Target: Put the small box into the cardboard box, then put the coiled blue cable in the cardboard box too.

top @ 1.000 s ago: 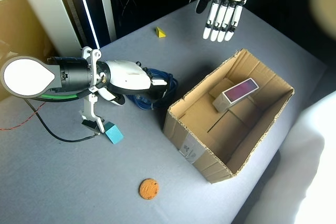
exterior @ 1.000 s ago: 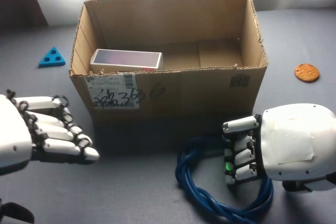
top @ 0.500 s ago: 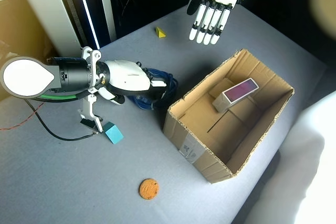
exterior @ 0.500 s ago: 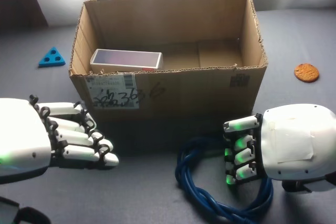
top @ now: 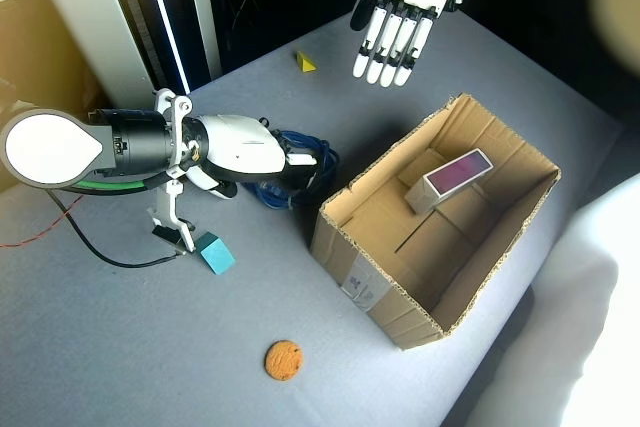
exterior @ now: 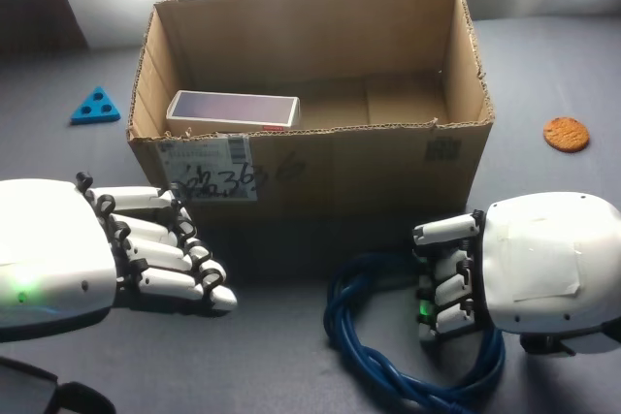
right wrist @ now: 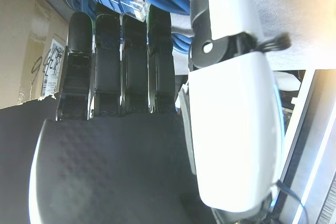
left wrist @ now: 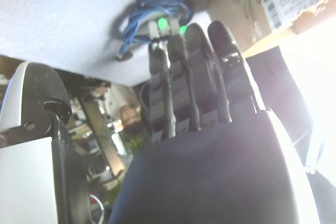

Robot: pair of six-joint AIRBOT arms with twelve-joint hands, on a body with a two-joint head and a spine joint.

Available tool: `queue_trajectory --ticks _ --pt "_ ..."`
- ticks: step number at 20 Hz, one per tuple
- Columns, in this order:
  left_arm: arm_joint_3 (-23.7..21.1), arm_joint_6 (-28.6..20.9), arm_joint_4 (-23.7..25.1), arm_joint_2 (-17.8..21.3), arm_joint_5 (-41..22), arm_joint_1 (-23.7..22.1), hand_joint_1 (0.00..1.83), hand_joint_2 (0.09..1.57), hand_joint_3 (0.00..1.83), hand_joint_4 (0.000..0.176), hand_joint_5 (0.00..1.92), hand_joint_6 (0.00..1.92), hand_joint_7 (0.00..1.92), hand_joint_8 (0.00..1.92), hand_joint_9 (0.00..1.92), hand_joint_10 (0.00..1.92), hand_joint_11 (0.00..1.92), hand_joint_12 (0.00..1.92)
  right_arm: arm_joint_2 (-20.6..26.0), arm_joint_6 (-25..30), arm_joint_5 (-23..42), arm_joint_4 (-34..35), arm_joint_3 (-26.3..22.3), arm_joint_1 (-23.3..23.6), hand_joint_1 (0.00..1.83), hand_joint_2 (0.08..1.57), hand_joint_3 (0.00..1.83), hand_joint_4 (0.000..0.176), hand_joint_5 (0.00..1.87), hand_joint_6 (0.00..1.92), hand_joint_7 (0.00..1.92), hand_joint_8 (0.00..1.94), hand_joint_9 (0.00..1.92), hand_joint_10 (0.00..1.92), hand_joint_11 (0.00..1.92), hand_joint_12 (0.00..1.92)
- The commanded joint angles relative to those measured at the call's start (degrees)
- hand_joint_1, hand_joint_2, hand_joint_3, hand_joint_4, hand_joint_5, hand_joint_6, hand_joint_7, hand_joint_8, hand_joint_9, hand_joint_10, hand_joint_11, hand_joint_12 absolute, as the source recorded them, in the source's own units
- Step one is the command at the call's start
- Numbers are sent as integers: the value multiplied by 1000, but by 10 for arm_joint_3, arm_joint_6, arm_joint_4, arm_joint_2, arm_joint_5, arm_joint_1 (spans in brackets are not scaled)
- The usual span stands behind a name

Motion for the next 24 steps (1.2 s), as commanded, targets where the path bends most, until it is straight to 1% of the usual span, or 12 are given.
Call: queue_trajectory --ticks 1,2,3,4,5,6,10,11,12,14,17,24 --pt "-3 -2 -22 0 -45 -7 743 1065 0 0 386 5 389 3 388 5 0 843 2 0 38 15 1 1 1288 1056 10 0 814 23 832 35 758 206 195 1393" --pt "-4 -2 -22 0 -45 -7 759 1070 1 0 375 2 376 2 376 2 0 819 2 0 38 15 1 1 1298 1070 3 0 879 21 908 37 794 303 268 1379" --pt "-6 -2 -22 0 -45 -7 734 1070 1 0 397 8 399 9 389 7 0 840 2 0 38 15 1 1 1230 1124 3 0 889 862 963 835 857 440 380 1385" --pt "-7 -2 -22 0 -45 -7 730 1072 1 0 401 8 399 7 390 7 0 842 3 0 38 15 1 2 1334 1161 0 0 811 1116 894 1038 834 1181 448 1396" --pt "-9 -2 -22 0 -45 -7 709 1074 1 0 426 12 420 10 412 11 0 874 3 0 39 15 1 2 1361 1146 0 0 839 1105 939 1021 851 1278 531 1386" --pt "-10 -2 -22 0 -44 -7 669 1097 7 0 407 3 398 3 392 3 0 835 3 0 40 15 1 3 1380 1103 0 0 936 977 1041 878 927 1173 646 1304" --pt "-14 -2 -20 -2 -42 -7 599 1109 1 0 462 8 453 8 443 11 0 935 3 1 48 15 1 2 1385 1081 0 0 995 975 1017 824 1019 1053 833 1165" --pt "-14 -2 -20 -2 -42 -7 581 1122 5 0 452 1 439 2 429 3 0 916 4 4 54 15 1 2 1472 1077 2 0 1004 933 1013 784 1033 946 809 1443" --pt "-14 -2 -20 -2 -42 -7 577 1124 4 0 443 0 434 0 425 1 0 911 5 12 66 15 1 1 1490 1077 2 0 1006 924 1014 775 1037 926 799 1501" --pt "-13 -3 -21 -2 -43 -7 574 1120 1 0 449 3 444 4 440 6 0 928 10 42 105 0 1 0 1391 1072 0 0 1008 950 1040 782 1039 1015 855 1153" --pt "-13 -4 -21 -2 -45 -7 539 1143 6 0 440 3 427 3 410 3 0 871 16 68 157 -23 -1 0 1387 1076 0 0 992 973 1053 795 1015 1034 848 1130" --pt "-13 -10 -20 -2 -49 -6 582 1125 1 0 447 0 457 3 453 6 3 935 23 67 184 -34 -18 28 1385 1080 0 0 991 974 1030 821 1011 1054 826 1160"
